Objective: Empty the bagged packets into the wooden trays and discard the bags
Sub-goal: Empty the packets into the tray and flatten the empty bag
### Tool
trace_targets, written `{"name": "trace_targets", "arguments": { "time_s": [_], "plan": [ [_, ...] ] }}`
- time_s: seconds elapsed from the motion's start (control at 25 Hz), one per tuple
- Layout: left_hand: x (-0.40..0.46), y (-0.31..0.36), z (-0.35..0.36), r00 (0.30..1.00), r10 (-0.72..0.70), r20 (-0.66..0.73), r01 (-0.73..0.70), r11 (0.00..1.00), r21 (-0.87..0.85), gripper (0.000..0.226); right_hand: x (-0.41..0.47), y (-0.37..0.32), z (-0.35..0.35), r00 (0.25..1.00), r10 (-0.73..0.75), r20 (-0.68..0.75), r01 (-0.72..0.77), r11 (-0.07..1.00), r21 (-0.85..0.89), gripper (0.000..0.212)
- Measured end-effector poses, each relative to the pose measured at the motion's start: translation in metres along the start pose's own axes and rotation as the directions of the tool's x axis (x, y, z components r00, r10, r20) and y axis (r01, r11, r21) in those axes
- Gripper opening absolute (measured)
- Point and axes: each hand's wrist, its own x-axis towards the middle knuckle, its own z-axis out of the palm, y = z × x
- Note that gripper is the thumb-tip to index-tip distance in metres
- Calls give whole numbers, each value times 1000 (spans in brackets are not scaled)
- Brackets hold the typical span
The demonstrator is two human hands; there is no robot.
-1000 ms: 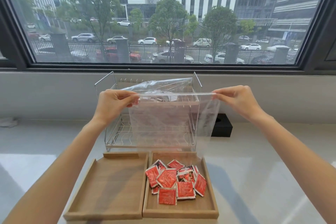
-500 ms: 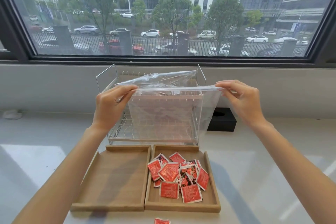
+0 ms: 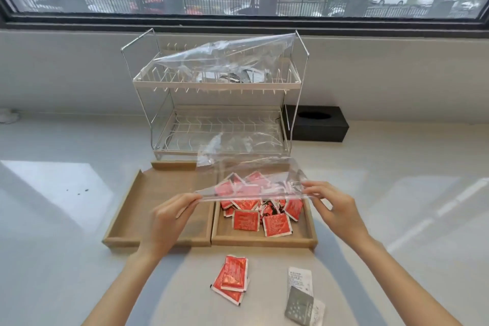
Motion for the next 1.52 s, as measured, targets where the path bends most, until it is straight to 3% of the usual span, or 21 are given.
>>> {"name": "trace_targets", "arguments": {
  "time_s": [0.12,0.24,0.4,0.48,0.6,0.8,0.92,1.04,1.2,1.36,1.52],
  "plan": [
    [-33,-10,19,974,-184,133,173,981,89,49,-29,13,22,987,141,74,-138,989,-47,23],
    [-51,-16,31,921,-332,202,302,939,165,12,-48,20,33,965,228,132,-220,973,-72,22],
    [-58,-17,36,888,-317,334,288,948,133,16,-58,23,38,940,276,199,-267,961,-75,19],
    [-57,-14,35,890,-246,384,228,969,94,31,-58,22,38,932,254,259,-229,965,-124,18],
    [-53,-14,32,910,-185,372,176,983,59,55,-52,17,38,917,246,315,-186,960,-209,32],
    [-26,-24,35,928,-289,235,282,957,64,48,-16,9,39,907,393,148,-395,919,-20,26],
    [-7,-37,47,861,-482,164,480,876,55,35,14,13,43,837,524,157,-530,848,-4,36],
    [10,-47,57,671,-715,196,737,673,-68,44,38,20,50,756,609,240,-617,785,-52,42],
    [29,-49,64,549,-791,272,836,517,-184,47,58,27,58,703,657,273,-658,746,-102,43],
    [39,-49,67,508,-807,303,853,420,-311,39,66,31,65,711,683,168,-691,722,-12,34],
    [38,-48,63,574,-771,275,796,447,-408,38,60,33,62,683,718,135,-730,661,177,23]
  ]
}}
